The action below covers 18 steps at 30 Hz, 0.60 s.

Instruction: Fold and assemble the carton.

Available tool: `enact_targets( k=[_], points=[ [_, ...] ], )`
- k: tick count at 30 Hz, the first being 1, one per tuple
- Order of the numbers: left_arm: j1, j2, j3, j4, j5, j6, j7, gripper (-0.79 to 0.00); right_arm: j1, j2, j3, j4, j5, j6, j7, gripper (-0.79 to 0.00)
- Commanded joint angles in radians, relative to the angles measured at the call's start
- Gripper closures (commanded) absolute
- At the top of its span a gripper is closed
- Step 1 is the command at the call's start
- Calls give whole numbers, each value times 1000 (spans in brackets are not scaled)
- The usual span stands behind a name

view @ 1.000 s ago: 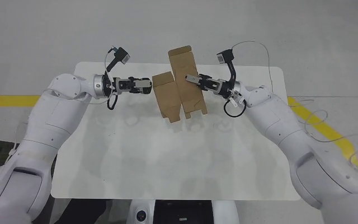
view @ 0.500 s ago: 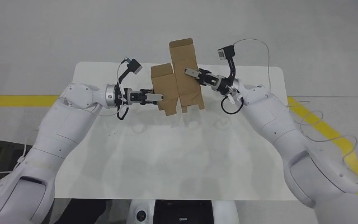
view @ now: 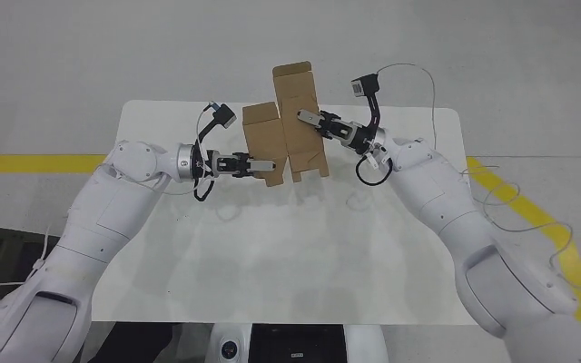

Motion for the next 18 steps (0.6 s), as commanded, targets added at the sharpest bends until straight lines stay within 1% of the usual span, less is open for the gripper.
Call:
enact_targets(
  k=[1, 10, 11, 12, 18],
  points=[
    [0, -2, -2, 4, -8, 7, -6, 0, -2, -1, 5, 0, -7, 0, 0, 0],
    [-3, -11, -8, 24, -21, 36, -19, 0, -5, -3, 25, -2, -35, 0, 0, 0],
    [-4, -12, -8, 25, -22, 38, -20, 0, -5, -3, 27, -3, -37, 0, 0, -382],
    [-5, -13, -9, 27, -25, 42, -23, 0, -5, -2, 30, -2, -40, 0, 0, -785],
    [-25, -16, -16, 55, -34, 77, -77, 0, -6, 15, 58, -5, -71, 0, 0, -785]
  ],
)
